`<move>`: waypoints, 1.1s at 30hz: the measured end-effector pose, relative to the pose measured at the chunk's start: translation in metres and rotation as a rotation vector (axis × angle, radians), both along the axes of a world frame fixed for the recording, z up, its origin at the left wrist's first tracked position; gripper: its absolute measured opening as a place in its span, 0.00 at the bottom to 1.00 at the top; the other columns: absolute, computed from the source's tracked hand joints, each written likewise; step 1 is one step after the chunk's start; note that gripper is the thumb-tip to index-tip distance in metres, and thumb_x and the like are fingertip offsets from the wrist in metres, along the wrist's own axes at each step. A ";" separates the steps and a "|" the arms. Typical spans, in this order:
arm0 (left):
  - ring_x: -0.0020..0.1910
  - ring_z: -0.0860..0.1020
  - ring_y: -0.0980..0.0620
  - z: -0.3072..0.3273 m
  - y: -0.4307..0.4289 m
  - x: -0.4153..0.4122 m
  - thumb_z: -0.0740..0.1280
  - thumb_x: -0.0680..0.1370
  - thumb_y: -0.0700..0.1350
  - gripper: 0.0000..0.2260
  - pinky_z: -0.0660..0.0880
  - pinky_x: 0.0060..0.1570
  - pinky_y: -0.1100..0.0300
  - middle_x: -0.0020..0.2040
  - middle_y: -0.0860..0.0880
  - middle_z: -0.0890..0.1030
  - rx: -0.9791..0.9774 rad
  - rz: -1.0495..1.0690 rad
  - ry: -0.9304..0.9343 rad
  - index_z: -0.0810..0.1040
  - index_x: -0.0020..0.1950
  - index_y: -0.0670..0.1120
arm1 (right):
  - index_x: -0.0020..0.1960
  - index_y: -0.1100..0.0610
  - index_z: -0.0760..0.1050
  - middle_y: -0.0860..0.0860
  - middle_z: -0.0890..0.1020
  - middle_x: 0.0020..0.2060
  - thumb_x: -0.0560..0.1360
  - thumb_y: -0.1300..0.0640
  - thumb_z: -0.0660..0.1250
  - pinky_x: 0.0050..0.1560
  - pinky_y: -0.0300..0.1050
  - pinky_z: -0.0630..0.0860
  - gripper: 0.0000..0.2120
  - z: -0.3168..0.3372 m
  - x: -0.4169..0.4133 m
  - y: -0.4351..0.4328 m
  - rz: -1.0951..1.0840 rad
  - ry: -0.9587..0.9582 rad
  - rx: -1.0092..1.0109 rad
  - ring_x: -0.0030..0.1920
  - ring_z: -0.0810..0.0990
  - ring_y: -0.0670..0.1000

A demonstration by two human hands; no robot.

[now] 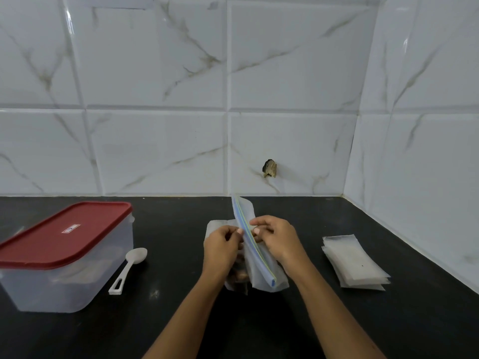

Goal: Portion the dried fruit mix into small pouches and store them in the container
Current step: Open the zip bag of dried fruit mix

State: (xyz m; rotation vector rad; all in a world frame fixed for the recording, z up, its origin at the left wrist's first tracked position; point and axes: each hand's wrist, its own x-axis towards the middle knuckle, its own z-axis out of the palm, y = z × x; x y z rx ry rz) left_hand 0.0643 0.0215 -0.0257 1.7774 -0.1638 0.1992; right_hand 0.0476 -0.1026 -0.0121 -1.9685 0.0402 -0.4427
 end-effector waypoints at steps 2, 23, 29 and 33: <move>0.31 0.76 0.58 0.000 0.001 0.001 0.64 0.78 0.42 0.06 0.71 0.25 0.74 0.34 0.50 0.78 -0.030 -0.019 0.021 0.79 0.45 0.42 | 0.52 0.59 0.79 0.51 0.81 0.38 0.75 0.67 0.64 0.44 0.31 0.75 0.09 -0.004 0.002 -0.001 0.020 0.036 0.102 0.38 0.80 0.44; 0.25 0.79 0.49 0.013 0.011 0.007 0.60 0.75 0.28 0.09 0.76 0.22 0.65 0.24 0.43 0.79 -0.570 -0.111 0.476 0.75 0.37 0.34 | 0.39 0.69 0.76 0.60 0.80 0.30 0.72 0.76 0.55 0.29 0.42 0.79 0.13 0.005 -0.002 -0.007 0.141 0.320 0.795 0.28 0.79 0.54; 0.15 0.69 0.54 0.016 0.016 0.013 0.48 0.76 0.29 0.14 0.67 0.16 0.69 0.22 0.44 0.70 -0.764 -0.112 0.623 0.68 0.36 0.35 | 0.42 0.65 0.73 0.60 0.77 0.35 0.74 0.76 0.49 0.42 0.52 0.75 0.15 0.008 0.001 -0.010 0.081 0.299 0.978 0.36 0.75 0.57; 0.30 0.80 0.50 0.021 0.020 0.007 0.57 0.81 0.48 0.14 0.77 0.26 0.64 0.35 0.40 0.81 -0.644 -0.276 0.550 0.74 0.48 0.37 | 0.46 0.67 0.79 0.60 0.84 0.40 0.73 0.58 0.69 0.49 0.51 0.79 0.10 0.005 -0.001 -0.006 0.085 0.242 0.659 0.41 0.82 0.57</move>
